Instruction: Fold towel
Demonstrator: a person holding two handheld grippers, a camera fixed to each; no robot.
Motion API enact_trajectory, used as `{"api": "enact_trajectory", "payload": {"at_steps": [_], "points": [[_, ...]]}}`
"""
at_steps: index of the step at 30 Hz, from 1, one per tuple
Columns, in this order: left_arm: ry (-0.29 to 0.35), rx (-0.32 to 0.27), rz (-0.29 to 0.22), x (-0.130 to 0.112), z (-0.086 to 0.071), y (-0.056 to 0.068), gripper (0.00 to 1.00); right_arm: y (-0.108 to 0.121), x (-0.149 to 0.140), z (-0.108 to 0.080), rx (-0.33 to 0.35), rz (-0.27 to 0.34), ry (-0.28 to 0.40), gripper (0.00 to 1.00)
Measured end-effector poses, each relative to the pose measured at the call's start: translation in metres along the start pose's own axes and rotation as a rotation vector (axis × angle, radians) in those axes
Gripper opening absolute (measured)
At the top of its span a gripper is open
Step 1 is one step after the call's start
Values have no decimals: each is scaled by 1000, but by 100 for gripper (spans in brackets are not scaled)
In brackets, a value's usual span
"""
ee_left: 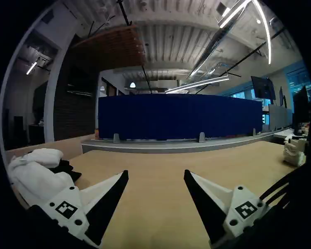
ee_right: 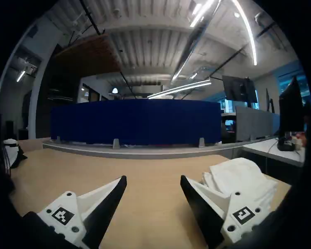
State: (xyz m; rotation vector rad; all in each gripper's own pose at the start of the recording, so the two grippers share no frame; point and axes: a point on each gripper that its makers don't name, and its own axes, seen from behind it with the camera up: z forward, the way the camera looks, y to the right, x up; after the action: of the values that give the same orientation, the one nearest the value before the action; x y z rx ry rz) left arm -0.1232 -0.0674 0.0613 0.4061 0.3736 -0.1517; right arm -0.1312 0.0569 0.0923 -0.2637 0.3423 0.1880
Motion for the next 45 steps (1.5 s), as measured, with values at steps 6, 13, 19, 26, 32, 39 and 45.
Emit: {"api": "enact_trajectory", "payload": {"at_steps": [6, 13, 19, 26, 32, 39, 45], "points": [[0, 0, 0, 0, 0, 0, 100, 0, 1, 0, 3, 0, 0, 100], [0, 0, 0, 1, 0, 1, 100, 0, 1, 0, 3, 0, -1, 100], [0, 0, 0, 1, 0, 1, 100, 0, 1, -1, 3, 0, -1, 100], [0, 0, 0, 1, 0, 1, 100, 0, 1, -4, 3, 0, -1, 100], [-1, 0, -1, 1, 0, 1, 100, 0, 0, -6, 4, 0, -1, 100], [-1, 0, -1, 2, 0, 1, 100, 0, 0, -8, 4, 0, -1, 100], [-1, 0, -3, 2, 1, 0, 100, 1, 0, -9, 4, 0, -1, 100]]}}
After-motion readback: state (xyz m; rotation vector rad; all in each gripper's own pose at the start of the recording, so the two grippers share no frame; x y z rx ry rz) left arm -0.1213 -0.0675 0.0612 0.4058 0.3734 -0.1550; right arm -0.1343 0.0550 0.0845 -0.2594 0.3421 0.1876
